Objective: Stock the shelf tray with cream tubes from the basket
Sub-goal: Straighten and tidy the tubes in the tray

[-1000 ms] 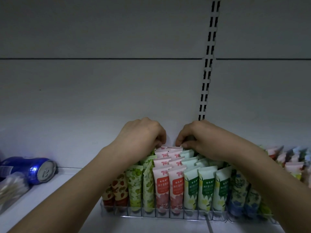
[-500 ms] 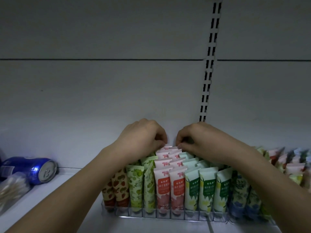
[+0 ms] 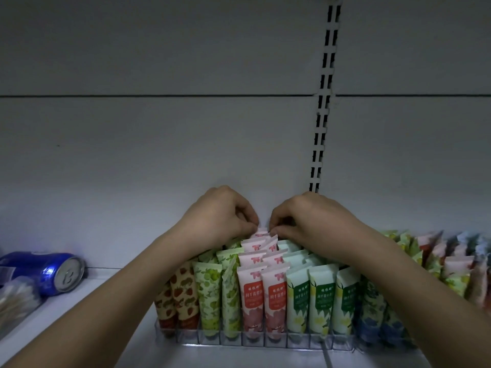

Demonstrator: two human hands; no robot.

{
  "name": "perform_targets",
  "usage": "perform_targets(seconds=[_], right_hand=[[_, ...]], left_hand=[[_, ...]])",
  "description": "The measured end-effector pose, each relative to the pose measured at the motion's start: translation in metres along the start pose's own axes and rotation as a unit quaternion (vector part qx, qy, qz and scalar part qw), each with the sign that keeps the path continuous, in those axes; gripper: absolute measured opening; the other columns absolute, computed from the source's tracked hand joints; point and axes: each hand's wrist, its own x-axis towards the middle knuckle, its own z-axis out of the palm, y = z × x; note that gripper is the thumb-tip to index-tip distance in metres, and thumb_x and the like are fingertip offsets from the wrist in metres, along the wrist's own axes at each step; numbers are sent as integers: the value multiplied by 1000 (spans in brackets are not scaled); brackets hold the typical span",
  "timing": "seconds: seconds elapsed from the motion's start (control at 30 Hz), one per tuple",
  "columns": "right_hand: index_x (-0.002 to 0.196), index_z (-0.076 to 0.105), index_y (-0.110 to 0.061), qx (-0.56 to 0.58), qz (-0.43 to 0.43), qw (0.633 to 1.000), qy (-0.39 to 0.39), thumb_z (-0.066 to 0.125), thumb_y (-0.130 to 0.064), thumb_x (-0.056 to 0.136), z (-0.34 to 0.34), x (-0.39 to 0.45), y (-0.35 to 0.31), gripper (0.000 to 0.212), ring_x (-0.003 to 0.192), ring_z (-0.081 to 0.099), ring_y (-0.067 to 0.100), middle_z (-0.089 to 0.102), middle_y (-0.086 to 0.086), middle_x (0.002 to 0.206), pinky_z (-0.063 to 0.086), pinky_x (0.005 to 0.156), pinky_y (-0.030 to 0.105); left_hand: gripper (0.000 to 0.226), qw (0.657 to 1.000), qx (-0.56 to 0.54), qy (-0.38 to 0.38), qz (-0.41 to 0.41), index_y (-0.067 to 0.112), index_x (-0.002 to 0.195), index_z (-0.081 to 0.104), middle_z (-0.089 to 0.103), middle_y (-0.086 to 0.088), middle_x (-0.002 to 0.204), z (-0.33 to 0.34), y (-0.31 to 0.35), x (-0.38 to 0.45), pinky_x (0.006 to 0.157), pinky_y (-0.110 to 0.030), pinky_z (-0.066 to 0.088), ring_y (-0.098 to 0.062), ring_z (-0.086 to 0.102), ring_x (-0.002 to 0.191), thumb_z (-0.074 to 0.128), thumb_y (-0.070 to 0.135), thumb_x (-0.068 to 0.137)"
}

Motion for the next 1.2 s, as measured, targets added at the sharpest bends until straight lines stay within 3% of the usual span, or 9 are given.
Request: perform_targets(seconds=[0.13, 0.43, 0.53, 0.67, 0.77, 1.0, 1.2], right_hand=[[93, 72, -32, 10, 6, 1000, -1, 62, -35, 91, 0, 0, 1, 11, 77, 61, 3, 70, -12, 86, 50, 68, 26], [92, 73, -31, 35, 15, 999, 1, 62, -38, 91, 0, 1, 5, 13, 78, 62, 4, 71, -13, 88, 55, 75, 34], [93, 72, -31, 46, -1, 999, 13, 60, -36, 92, -5, 1, 7, 12, 80, 61, 3, 70, -15, 90, 54, 76, 34], [90, 72, -33, 85, -35, 996, -7, 67, -37, 87, -10, 0, 2, 7, 78, 59, -5, 67, -20, 86, 51, 74, 22], [83, 71, -34, 86, -39, 995, -25, 70, -38, 85, -8, 0, -3, 4, 77, 59, -5, 67, -19, 83, 49, 72, 20], [83, 71, -34, 66, -26, 997, -25, 69, -40, 85, -9, -1, -4, 7, 73, 59, -6, 67, -19, 80, 42, 65, 14], [91, 70, -36, 79, -54, 995, 25, 64, -39, 88, -23, -10, -21, 7, 72, 53, -18, 63, -26, 85, 39, 59, 5]], left_hand=[[5, 999, 1, -42, 0, 29, 75, 77, 71, 21, 70, -2, 0, -1, 67, -18, 52, 7, 65, 68, 74, 27, 78], [5, 998, 45, -41, 22, 32, 78, 76, 71, 23, 74, -4, 3, -2, 69, -18, 52, 10, 63, 70, 72, 31, 81], [6, 997, 65, -31, 32, 31, 83, 77, 70, 22, 77, -7, 5, -2, 66, -11, 47, 11, 62, 71, 70, 31, 83], [5, 995, 83, 3, 50, 31, 83, 76, 65, 27, 71, -23, 6, -2, 57, 1, 38, 18, 57, 71, 71, 30, 82], [6, 996, 71, -33, 50, 32, 83, 76, 68, 27, 75, -32, 5, -5, 58, 3, 38, 17, 59, 72, 72, 28, 83], [6, 994, 68, -73, 45, 35, 87, 76, 69, 30, 78, -43, 5, -8, 56, -1, 40, 15, 61, 72, 70, 31, 85], [6, 991, 67, -90, 68, 38, 84, 74, 70, 26, 82, -71, 7, -22, 71, -24, 49, 5, 63, 78, 69, 38, 83]])
